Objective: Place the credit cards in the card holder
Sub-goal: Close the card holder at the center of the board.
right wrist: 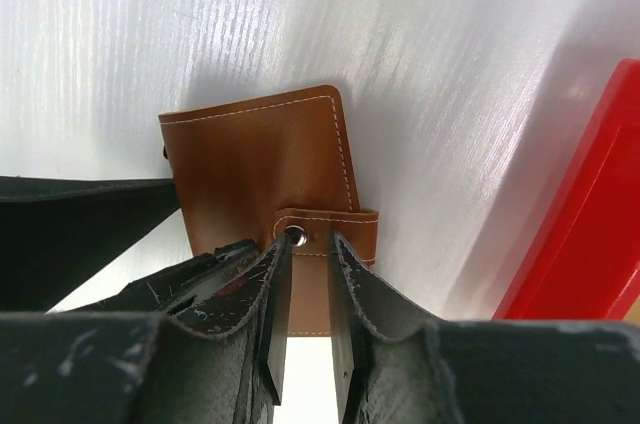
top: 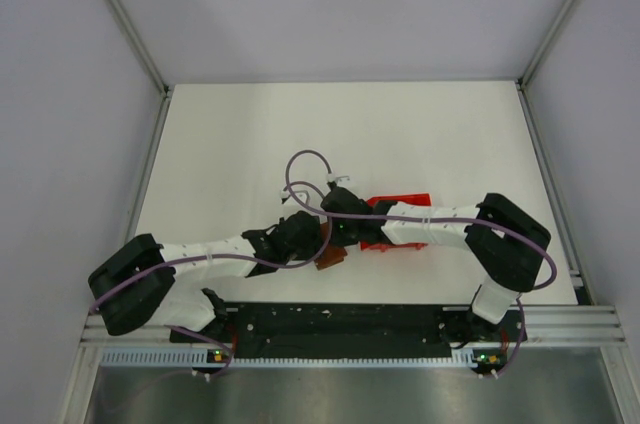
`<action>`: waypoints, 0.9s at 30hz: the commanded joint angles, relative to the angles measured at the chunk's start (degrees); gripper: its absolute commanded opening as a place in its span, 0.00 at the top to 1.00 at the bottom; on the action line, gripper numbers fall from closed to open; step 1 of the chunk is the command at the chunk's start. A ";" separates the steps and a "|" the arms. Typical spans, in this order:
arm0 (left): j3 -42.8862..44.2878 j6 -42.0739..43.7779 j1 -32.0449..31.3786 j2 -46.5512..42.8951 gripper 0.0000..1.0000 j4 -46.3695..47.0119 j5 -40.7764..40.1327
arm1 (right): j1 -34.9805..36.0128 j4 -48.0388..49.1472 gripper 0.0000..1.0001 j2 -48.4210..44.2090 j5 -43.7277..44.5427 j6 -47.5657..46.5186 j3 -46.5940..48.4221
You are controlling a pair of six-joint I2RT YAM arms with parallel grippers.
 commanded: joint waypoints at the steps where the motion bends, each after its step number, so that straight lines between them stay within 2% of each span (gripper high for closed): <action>1: -1.06 0.48 0.07 0.02 0.47 -2.69 1.35 | 0.10 -0.55 0.78 -0.97 2.87 1.05 0.86; 13: -1.15 1.09 0.07 0.19 0.48 -1.46 1.87 | 1.77 -3.00 0.76 6.32 3.66 1.49 4.90; 17: -1.15 1.09 0.07 0.28 0.48 -1.64 1.87 | 1.77 -4.15 0.83 7.64 3.75 1.93 4.81; 27: -1.24 1.27 0.07 0.11 0.49 -1.90 1.87 | 1.77 -7.66 0.90 11.15 2.35 -1.93 6.65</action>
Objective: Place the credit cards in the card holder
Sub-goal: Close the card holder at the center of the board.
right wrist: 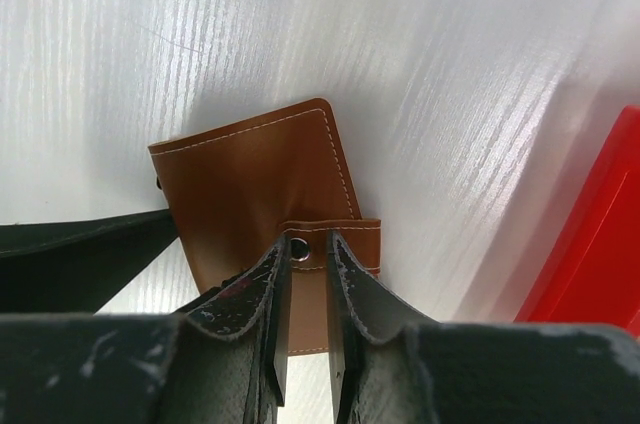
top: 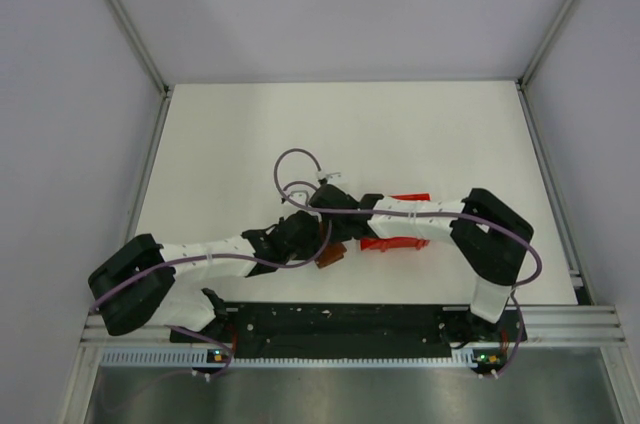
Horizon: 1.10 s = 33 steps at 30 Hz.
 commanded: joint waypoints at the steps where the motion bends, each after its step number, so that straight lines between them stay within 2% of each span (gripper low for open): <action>1: -1.24 0.57 -0.12 0.19 0.49 -1.77 1.94 | 0.70 -3.42 0.93 6.35 -1.19 -2.27 0.60; 15: -1.06 0.57 -0.12 -0.25 0.50 -2.38 1.24 | 0.88 -7.38 1.00 11.45 -4.53 -6.57 1.13; 18: -2.02 -0.83 -0.12 -2.08 0.50 -2.91 -0.34 | 0.00 -9.31 1.00 13.20 -5.67 -9.38 1.13; 23: -6.76 -1.80 -0.04 -7.44 0.45 1.48 -1.22 | -1.41 -10.72 0.99 14.52 -9.10 -11.76 1.22; 27: -8.62 -2.60 -0.12 -10.61 0.43 3.41 -1.75 | -1.41 -11.43 0.98 14.70 -9.28 -10.62 1.31; 33: -8.36 -2.68 -0.12 -10.62 0.42 2.80 -2.37 | -1.23 -12.13 0.97 13.39 -7.88 -9.65 0.78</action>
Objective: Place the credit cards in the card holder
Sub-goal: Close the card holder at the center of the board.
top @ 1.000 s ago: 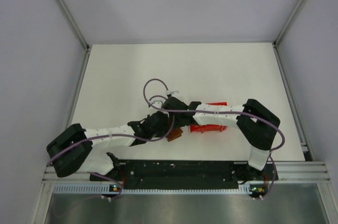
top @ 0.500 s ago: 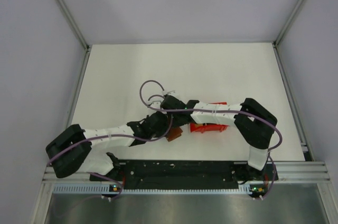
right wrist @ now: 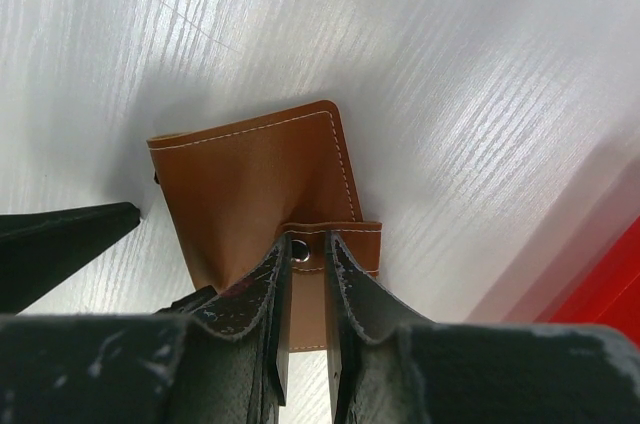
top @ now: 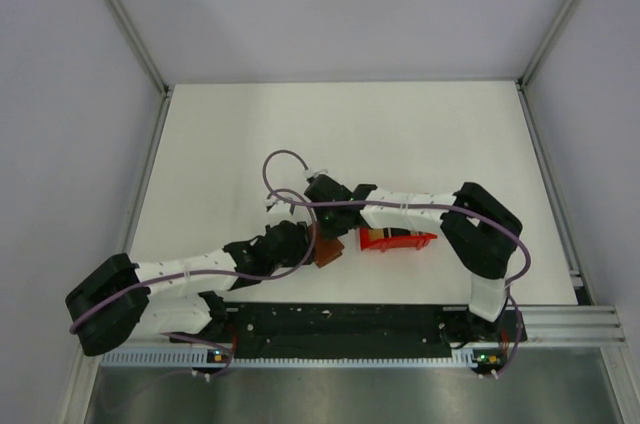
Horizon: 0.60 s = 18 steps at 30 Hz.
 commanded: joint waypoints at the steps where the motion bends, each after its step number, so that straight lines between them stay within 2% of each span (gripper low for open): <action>1: -0.42 -0.80 -0.28 -0.39 0.42 1.29 -1.47 | 0.78 -7.19 0.96 7.57 -1.21 0.53 -5.77; 9: 1.51 -2.91 -0.10 -0.04 0.42 -1.17 0.19 | 1.57 -4.47 0.90 3.62 -0.25 5.36 -8.41; 15: 1.51 -4.49 0.95 -0.65 0.40 -1.78 2.57 | 1.83 -1.05 0.90 -2.35 1.69 10.98 -12.63; 18: 2.12 -4.23 2.18 -0.83 0.38 -2.31 4.85 | 2.18 2.02 0.86 -6.92 2.74 14.50 -14.65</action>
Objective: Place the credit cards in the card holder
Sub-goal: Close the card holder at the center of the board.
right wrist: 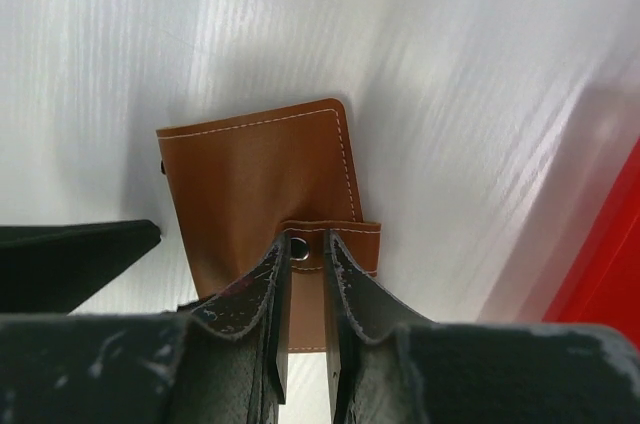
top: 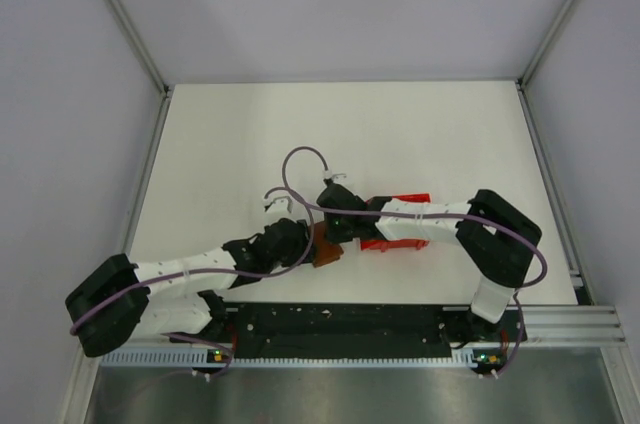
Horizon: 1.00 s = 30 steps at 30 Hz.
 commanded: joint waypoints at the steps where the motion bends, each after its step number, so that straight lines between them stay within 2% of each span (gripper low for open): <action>1: 1.86 -0.78 1.59 -0.83 0.38 -1.98 3.85 | 1.81 -5.99 0.86 -1.71 0.25 6.13 -6.48; 7: 2.75 -0.08 4.75 -1.62 0.37 -6.29 7.36 | 1.81 -6.59 0.81 -6.19 1.84 9.13 -4.99; 12: 3.62 1.07 7.92 -2.15 0.34 -8.49 11.23 | 2.25 -6.68 0.76 -9.27 -0.26 7.82 -4.90; 15: 5.37 2.29 9.33 -1.45 0.32 -10.33 12.38 | 2.16 -6.77 0.69 -10.15 -1.76 6.24 -4.20; 21: 11.00 4.76 11.09 -1.18 0.20 -15.33 12.29 | 2.16 -6.68 0.45 -17.00 -3.17 4.39 -6.83; 25: 14.25 6.86 12.05 -0.48 0.12 -18.06 12.03 | 2.08 -6.68 0.38 -20.78 -5.71 4.30 -10.78; 30: 15.40 7.75 13.20 0.23 0.09 -19.21 12.20 | 2.08 -10.54 0.36 -25.08 -4.50 8.33 -15.96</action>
